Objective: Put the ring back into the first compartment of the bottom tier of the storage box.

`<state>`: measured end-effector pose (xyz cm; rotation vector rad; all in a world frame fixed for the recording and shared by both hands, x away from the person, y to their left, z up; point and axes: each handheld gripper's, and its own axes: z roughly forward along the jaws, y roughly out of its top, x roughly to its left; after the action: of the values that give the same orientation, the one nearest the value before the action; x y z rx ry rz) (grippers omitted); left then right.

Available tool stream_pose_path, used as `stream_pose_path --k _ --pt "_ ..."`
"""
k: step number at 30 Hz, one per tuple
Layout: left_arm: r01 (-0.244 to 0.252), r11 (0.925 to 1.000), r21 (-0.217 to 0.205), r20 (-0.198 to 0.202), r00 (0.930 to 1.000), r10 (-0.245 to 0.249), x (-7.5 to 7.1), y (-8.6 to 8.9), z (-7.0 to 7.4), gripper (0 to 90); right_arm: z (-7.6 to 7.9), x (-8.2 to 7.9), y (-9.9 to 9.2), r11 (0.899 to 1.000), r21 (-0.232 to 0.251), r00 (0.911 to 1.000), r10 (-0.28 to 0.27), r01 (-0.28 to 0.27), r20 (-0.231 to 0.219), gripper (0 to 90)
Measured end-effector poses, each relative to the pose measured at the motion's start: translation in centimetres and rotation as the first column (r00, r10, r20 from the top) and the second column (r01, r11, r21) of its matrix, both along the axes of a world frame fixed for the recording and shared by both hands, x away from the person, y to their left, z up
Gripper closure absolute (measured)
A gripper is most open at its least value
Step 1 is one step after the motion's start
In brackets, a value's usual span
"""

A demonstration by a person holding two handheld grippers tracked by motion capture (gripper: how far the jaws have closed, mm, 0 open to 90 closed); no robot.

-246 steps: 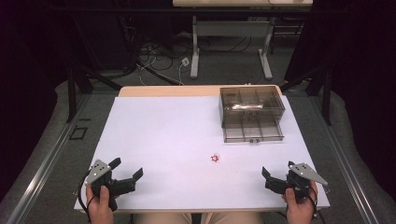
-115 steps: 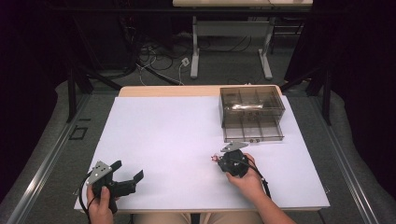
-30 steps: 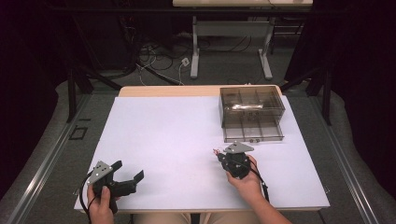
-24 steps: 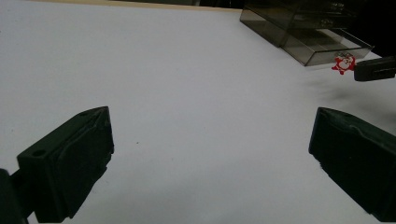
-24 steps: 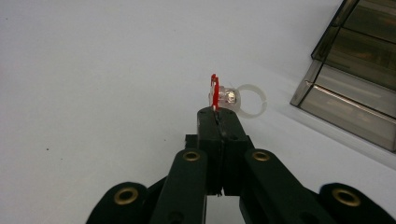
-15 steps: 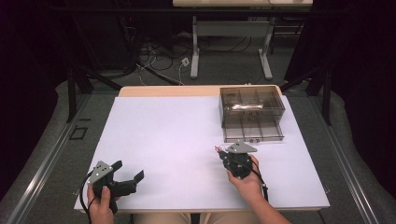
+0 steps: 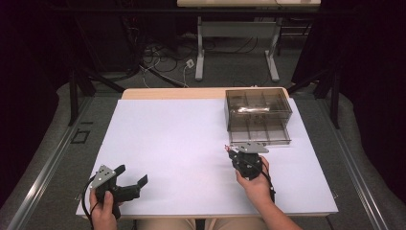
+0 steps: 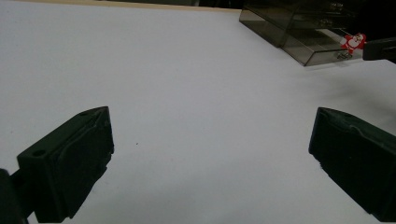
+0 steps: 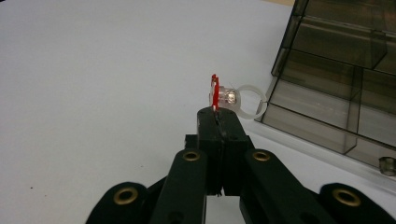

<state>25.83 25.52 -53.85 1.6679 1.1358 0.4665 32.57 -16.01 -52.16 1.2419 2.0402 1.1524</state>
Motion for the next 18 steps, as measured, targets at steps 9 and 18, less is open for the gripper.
stream_pose_path --k 9,18 --pt "0.001 1.0000 0.000 0.001 1.0000 -0.001 0.0 0.0 0.0 0.1 0.8 0.4 -0.4 1.000 0.013 0.9999 -0.015 0.015 0.006 89.7" --pt "0.001 1.0000 0.000 0.000 1.0000 -0.001 0.0 0.0 0.0 0.1 2.1 1.2 -1.0 1.000 0.013 0.9995 -0.029 0.028 0.012 89.7"
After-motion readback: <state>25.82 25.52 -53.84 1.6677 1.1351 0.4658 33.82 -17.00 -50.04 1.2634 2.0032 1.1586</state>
